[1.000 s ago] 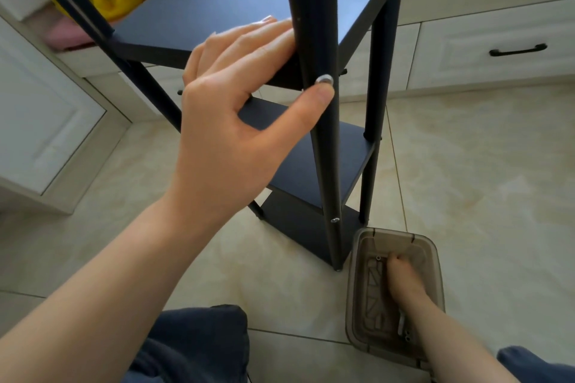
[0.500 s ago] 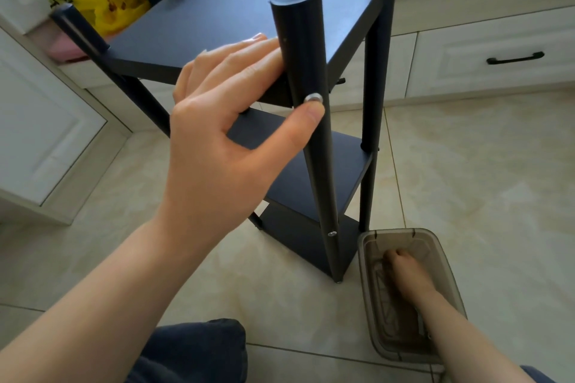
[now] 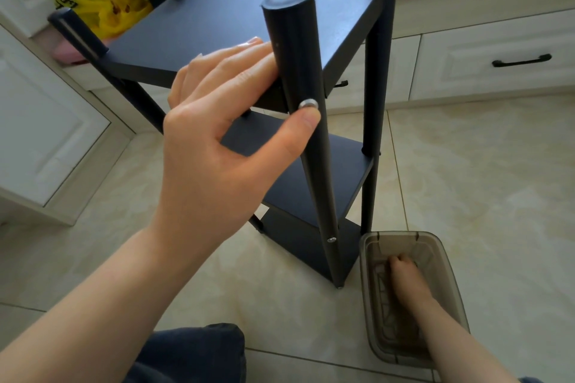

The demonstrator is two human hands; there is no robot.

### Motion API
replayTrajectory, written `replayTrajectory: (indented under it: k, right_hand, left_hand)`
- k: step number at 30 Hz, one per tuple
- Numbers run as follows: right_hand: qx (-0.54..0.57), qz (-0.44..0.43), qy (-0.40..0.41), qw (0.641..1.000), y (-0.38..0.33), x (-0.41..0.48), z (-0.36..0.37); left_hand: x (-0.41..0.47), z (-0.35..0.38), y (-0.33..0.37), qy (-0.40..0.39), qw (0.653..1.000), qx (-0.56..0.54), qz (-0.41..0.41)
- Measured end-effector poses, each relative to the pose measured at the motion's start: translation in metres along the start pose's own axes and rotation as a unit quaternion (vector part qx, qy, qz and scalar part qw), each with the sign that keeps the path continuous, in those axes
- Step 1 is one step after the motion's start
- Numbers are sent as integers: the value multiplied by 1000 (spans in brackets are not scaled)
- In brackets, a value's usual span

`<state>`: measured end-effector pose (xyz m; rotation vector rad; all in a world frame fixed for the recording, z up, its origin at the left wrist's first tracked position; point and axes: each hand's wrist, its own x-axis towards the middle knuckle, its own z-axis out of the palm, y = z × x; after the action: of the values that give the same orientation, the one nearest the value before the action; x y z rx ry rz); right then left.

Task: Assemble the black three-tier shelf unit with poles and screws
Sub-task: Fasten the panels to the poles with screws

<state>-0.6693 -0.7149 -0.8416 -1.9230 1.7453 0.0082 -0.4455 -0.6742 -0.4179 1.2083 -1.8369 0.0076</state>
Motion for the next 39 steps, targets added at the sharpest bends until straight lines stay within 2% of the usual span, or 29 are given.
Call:
replayTrajectory:
  k: [13, 19, 26, 28, 29, 33, 35, 39]
  right_hand:
    - [-18, -21, -10, 1000, -3, -3, 2]
    - [126, 19, 8, 992, -3, -4, 0]
    - [223, 84, 9, 971, -21, -7, -6]
    - [307, 114, 53, 943, -31, -14, -8]
    - [367, 132, 81, 917, -35, -18, -10]
    - [571, 204, 144, 782, -54, -40, -29]
    - [619, 196, 177, 740, -69, -48, -48]
    - [683, 136, 234, 679, -111, -60, -101]
  left_hand:
    - [1, 1, 0, -4, 1000, 2, -4]
    - [1, 2, 0, 4, 1000, 2, -5]
    - [6, -3, 6, -10, 1000, -3, -19]
    - [8, -6, 8, -18, 1000, -1, -20]
    - [9, -8, 8, -23, 1000, -2, -20]
    - [10, -10, 12, -36, 999, -4, -22]
    - [10, -11, 12, -40, 999, -1, -24]
    - [15, -14, 15, -48, 998, 9, -27]
